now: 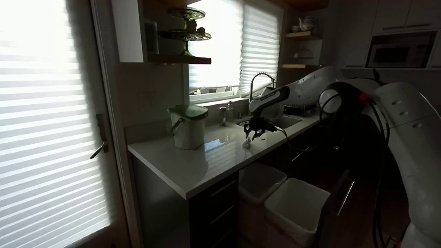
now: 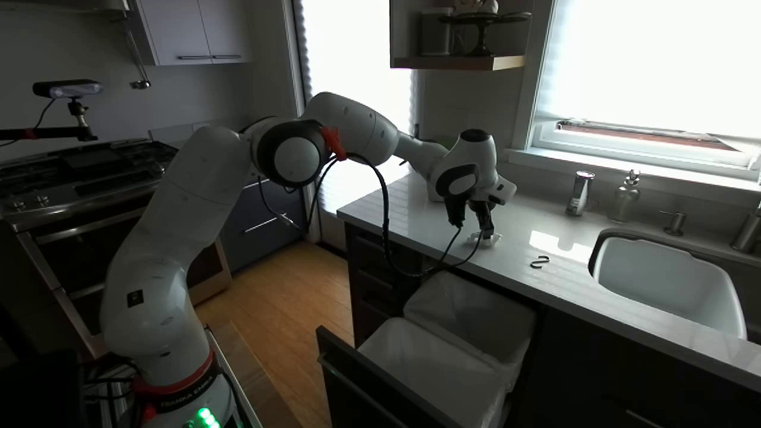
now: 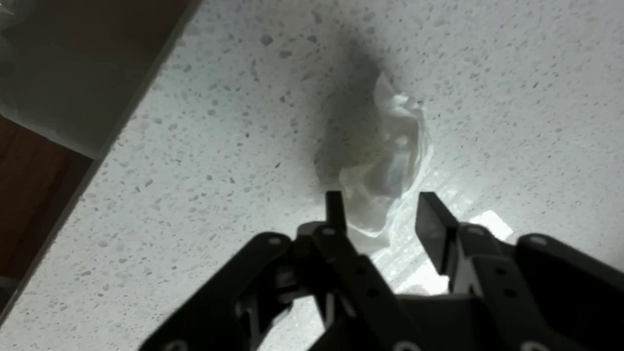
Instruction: Put the white folded paper in the bin on the front
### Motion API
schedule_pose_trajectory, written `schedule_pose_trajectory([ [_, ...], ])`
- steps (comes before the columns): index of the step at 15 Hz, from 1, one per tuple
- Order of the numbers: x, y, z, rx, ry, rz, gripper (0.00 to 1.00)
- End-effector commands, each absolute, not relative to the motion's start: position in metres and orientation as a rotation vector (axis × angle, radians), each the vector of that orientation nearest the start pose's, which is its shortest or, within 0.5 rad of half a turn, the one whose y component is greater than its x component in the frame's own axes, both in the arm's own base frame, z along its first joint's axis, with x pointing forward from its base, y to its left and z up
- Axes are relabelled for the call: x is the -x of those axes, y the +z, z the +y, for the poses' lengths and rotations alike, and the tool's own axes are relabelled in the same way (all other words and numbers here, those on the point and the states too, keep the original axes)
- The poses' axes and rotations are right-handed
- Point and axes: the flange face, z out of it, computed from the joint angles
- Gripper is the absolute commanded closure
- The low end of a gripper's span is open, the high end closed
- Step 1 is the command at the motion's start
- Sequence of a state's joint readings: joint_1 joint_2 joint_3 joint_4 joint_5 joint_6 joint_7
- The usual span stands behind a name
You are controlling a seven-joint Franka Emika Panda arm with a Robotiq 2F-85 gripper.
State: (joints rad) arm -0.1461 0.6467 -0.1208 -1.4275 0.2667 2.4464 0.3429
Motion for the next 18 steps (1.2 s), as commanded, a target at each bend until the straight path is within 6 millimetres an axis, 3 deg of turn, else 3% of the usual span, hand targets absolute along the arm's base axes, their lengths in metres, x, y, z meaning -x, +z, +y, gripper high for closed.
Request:
schedule_pose_trajectory([
  [1,-0.743,0.349,-0.183,2.7,-0.513,1.095,0.88],
  [3,-0.746,0.345,-0.183,2.698,-0.498,1.093,1.0],
  [6,-0.745,0.346,-0.181,2.697,-0.436,1.099,1.0],
  [8,-0.736,0.36,-0.179,2.696,-0.344,1.14,1.0],
  [10,-0.72,0.375,-0.177,2.687,-0.18,1.168,1.0],
  [15,-0.669,0.411,-0.185,2.677,0.019,1.351,1.0],
  [18,-0.631,0.416,-0.191,2.632,0.103,1.492,1.0],
])
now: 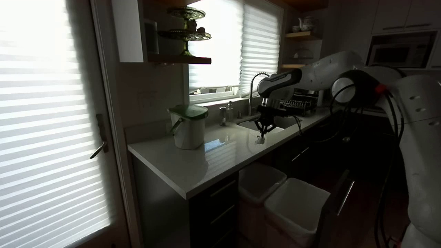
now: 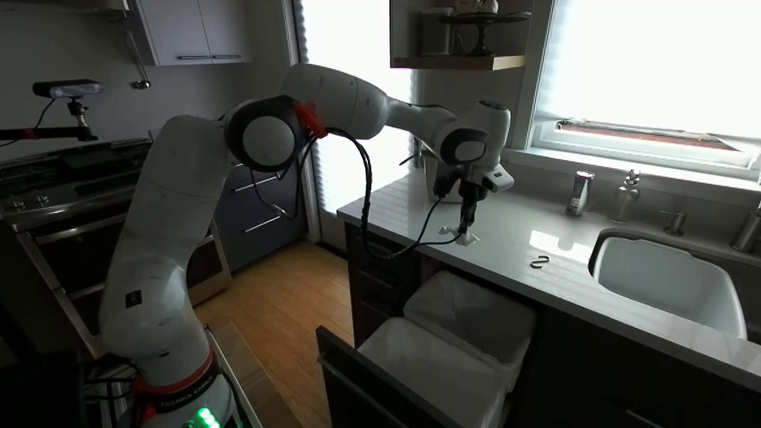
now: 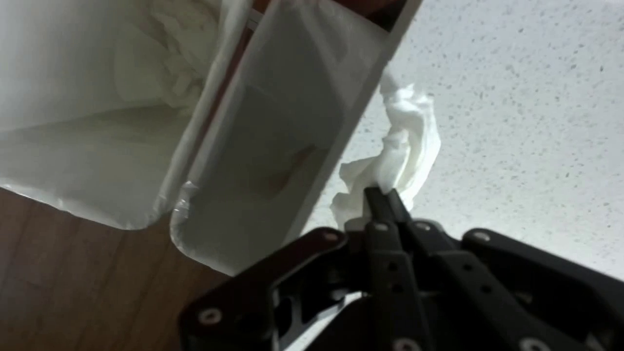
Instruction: Put the white folded paper in the bin on the front
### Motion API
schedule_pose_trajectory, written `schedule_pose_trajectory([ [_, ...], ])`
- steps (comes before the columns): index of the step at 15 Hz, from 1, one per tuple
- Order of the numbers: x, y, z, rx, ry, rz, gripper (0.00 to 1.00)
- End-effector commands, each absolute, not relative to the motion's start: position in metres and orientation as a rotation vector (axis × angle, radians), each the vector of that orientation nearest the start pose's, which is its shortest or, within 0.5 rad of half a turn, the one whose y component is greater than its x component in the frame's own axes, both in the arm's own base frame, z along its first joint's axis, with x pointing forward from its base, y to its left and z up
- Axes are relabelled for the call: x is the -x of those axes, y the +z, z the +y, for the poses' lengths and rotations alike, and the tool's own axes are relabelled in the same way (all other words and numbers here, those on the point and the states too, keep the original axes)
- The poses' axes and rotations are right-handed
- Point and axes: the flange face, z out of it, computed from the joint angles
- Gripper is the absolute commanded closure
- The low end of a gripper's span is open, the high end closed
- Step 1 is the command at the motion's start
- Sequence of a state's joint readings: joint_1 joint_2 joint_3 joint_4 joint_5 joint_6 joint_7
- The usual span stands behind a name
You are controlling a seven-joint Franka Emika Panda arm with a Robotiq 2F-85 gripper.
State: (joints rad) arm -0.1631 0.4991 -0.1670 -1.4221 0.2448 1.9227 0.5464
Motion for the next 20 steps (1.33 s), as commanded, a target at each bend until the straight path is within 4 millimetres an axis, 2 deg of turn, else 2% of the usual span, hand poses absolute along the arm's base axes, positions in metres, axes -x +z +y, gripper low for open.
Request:
schedule_pose_trajectory([
  [1,-0.619,0.414,-0.192,2.61,0.136,1.529,1.0],
  [3,-0.594,0.404,-0.197,2.583,0.188,1.629,1.0],
  [7,-0.548,0.369,-0.201,2.537,0.348,1.783,1.0],
  [10,-0.516,0.332,-0.214,2.497,0.444,1.908,1.0],
  [13,-0.493,0.299,-0.229,2.465,0.498,1.997,1.0],
  [15,-0.485,0.283,-0.239,2.452,0.466,2.048,1.0],
  [16,-0.483,0.275,-0.243,2.433,0.456,2.067,0.74],
  [17,-0.481,0.271,-0.246,2.434,0.43,2.081,0.73],
  [18,-0.479,0.269,-0.248,2.439,0.406,2.092,0.68],
  [20,-0.48,0.271,-0.251,2.452,0.345,2.096,0.52],
])
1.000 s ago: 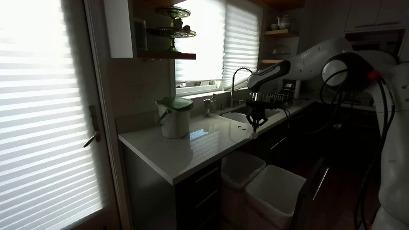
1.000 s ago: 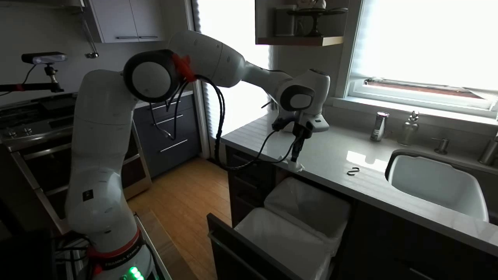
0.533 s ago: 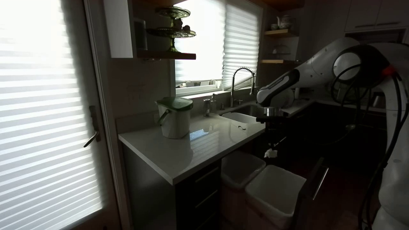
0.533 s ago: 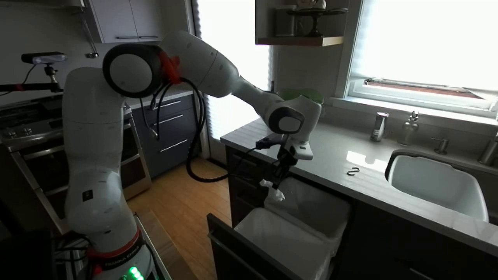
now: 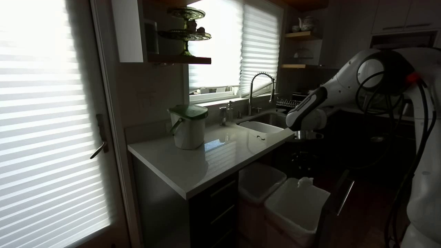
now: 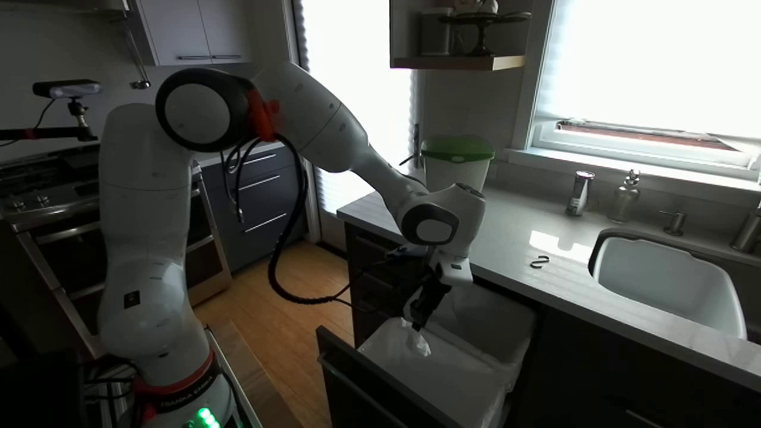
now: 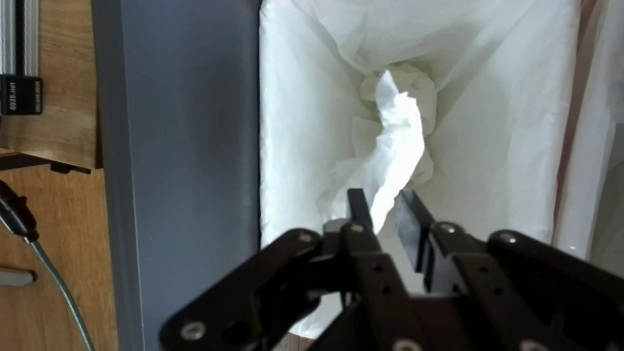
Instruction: Put the white folded paper in the bin on the front
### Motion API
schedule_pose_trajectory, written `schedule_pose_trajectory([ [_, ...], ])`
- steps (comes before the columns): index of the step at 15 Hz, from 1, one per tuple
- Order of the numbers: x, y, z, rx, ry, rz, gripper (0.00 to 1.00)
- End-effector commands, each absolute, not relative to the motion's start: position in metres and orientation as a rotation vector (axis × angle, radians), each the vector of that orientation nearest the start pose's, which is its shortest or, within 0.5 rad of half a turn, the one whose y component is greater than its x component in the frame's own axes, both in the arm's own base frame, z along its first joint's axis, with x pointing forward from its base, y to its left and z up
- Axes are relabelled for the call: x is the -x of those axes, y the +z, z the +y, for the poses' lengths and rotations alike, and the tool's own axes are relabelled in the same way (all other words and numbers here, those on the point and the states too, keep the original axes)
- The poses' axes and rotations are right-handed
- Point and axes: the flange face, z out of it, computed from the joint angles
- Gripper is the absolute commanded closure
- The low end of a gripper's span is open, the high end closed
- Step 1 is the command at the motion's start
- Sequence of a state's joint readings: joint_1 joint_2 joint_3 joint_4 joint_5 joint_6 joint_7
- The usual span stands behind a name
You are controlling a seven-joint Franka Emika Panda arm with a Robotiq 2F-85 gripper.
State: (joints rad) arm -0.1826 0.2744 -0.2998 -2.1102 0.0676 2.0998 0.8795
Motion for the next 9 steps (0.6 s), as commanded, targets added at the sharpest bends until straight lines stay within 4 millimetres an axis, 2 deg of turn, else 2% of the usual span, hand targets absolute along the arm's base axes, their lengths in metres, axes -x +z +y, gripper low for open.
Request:
schedule_pose_trajectory([
  [1,-0.481,0.277,-0.252,2.471,0.313,2.077,0.45],
  [4,-0.485,0.298,-0.25,2.51,0.24,1.996,0.22],
  [7,-0.488,0.339,-0.233,2.668,0.176,1.746,0.01],
  [9,-0.488,0.371,-0.215,2.782,0.137,1.61,0.0],
])
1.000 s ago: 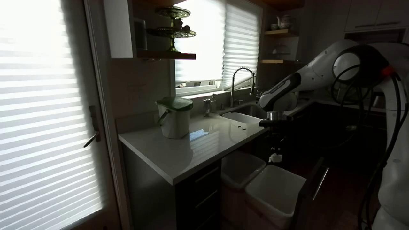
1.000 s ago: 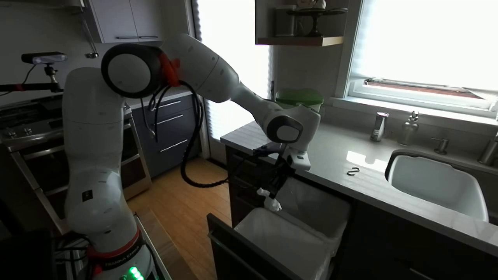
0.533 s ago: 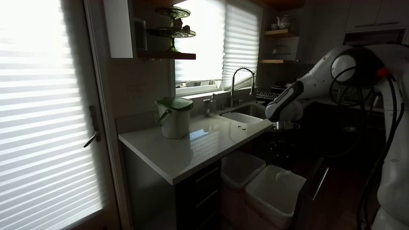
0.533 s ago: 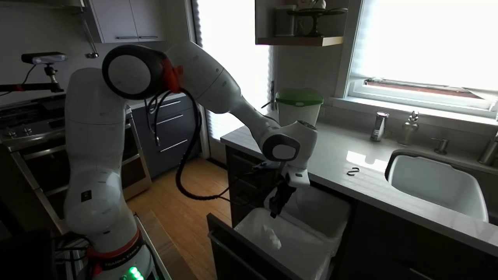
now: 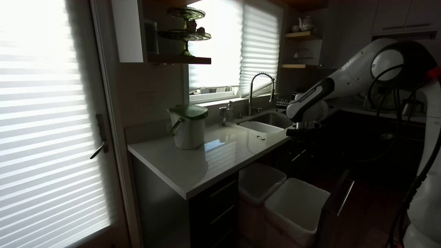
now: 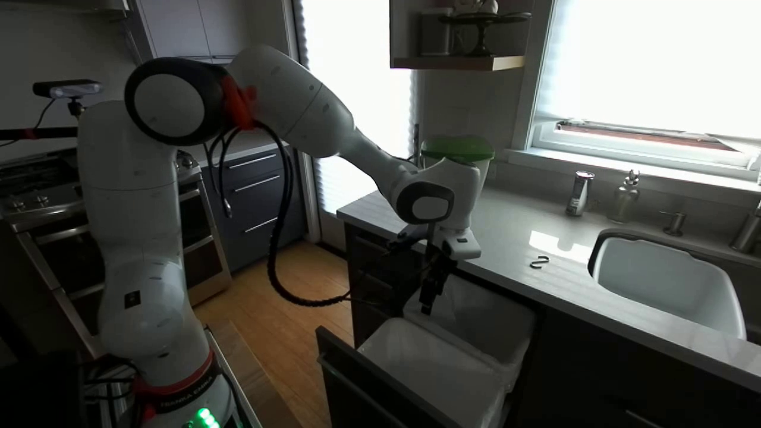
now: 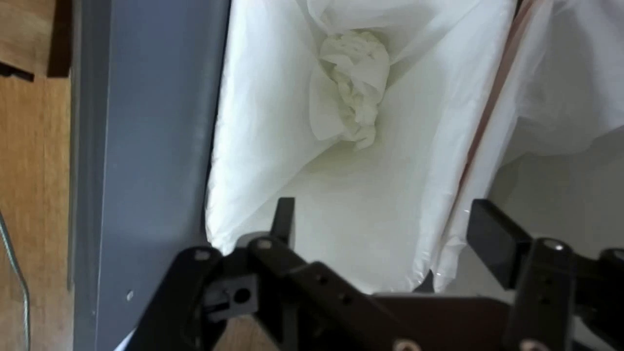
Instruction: Put the white folded paper in the bin on the front
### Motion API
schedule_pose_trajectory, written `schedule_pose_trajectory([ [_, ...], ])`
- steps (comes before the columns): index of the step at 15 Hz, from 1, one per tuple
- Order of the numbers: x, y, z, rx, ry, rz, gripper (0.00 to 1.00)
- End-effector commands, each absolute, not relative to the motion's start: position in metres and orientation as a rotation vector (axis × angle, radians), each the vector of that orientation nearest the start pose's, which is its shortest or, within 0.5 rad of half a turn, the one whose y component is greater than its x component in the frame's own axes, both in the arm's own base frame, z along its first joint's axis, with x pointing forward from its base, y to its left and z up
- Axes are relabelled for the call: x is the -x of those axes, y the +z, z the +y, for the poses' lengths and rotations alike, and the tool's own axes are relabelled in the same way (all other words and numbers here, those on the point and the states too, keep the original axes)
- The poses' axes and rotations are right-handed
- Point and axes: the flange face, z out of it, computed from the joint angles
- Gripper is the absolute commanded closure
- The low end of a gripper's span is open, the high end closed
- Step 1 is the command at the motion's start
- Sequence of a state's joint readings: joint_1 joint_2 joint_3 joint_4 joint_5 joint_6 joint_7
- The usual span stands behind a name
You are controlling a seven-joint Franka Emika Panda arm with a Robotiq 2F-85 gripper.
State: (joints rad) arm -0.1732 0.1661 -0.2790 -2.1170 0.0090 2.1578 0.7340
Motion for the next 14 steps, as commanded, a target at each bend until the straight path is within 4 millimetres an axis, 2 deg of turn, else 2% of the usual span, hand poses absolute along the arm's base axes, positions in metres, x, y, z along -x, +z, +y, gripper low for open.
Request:
schedule_pose_trajectory([
  [1,-0.488,0.386,-0.206,2.836,0.122,1.542,0.0],
  [5,-0.476,0.442,-0.17,3.03,0.085,1.247,0.0],
  [7,-0.466,0.466,-0.16,3.112,0.057,1.086,0.0],
  [10,-0.444,0.497,-0.157,3.228,0.02,0.841,0.0],
  [14,-0.402,0.525,-0.167,3.296,-0.069,0.472,0.0],
])
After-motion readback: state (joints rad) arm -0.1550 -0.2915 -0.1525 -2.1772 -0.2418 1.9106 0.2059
